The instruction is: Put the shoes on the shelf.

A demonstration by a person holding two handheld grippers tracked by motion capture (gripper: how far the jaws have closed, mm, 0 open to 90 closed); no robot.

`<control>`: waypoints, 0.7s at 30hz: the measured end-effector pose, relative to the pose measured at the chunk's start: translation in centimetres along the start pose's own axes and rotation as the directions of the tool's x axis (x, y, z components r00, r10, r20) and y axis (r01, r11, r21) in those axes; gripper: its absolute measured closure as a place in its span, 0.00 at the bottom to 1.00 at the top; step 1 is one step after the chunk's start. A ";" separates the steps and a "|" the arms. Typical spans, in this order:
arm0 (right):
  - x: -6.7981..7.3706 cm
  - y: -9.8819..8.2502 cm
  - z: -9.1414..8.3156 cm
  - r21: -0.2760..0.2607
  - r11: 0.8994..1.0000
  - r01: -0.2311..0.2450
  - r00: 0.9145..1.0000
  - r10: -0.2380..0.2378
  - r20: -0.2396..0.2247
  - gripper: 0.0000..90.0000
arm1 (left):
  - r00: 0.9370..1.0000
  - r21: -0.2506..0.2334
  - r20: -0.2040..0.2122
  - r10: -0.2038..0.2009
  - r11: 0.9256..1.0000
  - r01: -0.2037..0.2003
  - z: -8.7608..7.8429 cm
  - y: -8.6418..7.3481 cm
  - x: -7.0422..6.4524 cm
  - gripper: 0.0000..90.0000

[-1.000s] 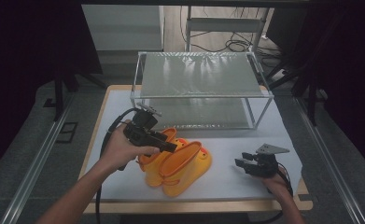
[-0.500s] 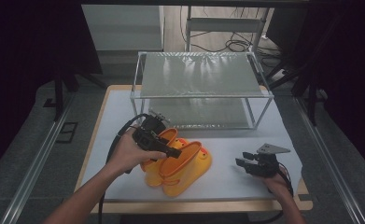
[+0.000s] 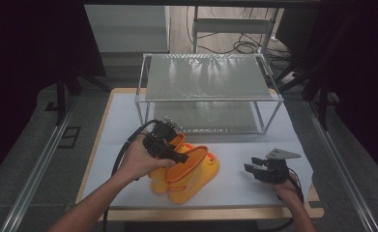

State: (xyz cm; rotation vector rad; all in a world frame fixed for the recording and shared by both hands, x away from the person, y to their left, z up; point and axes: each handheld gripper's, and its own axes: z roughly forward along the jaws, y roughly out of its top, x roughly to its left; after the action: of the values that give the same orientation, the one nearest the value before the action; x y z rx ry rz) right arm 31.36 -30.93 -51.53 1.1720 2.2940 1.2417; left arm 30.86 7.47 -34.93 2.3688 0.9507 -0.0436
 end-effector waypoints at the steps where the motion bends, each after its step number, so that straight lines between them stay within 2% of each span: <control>1: 0.0 0.0 0.0 0.001 1.000 0.000 1.000 0.000 0.001 0.56 | 1.000 0.000 -0.005 0.005 1.000 -0.005 0.0 0.0 -0.1 0.69; 5: 0.2 0.2 0.0 -0.002 1.000 -0.006 1.000 0.006 0.007 0.56 | 0.999 0.011 -0.024 0.029 1.000 -0.029 0.2 0.1 -0.4 0.77; 6: 0.2 0.2 0.0 -0.006 1.000 -0.008 1.000 0.008 0.008 0.56 | 0.999 0.012 -0.026 0.032 0.999 -0.032 0.2 0.1 -0.5 0.81; 7: 0.2 0.2 0.0 -0.006 1.000 -0.008 1.000 0.008 0.008 0.56 | 0.999 0.014 -0.027 0.035 0.999 -0.035 0.2 0.1 -0.5 0.81; 11: -0.1 0.1 -0.1 -0.006 1.000 -0.025 0.999 0.025 0.020 0.56 | 0.999 0.001 -0.034 0.035 0.999 -0.035 0.3 0.0 -0.5 0.90; 21: -0.6 0.1 -0.3 -0.017 0.998 -0.056 0.997 0.057 0.052 0.57 | 0.999 -0.022 0.047 -0.005 1.000 0.006 -0.2 0.5 1.1 0.91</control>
State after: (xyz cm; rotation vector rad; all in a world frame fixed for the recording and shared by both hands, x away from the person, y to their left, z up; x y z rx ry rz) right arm 31.61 -31.60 -51.36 1.2574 2.2242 1.2315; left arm 31.98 8.00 -34.75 2.3352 0.9308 -0.0899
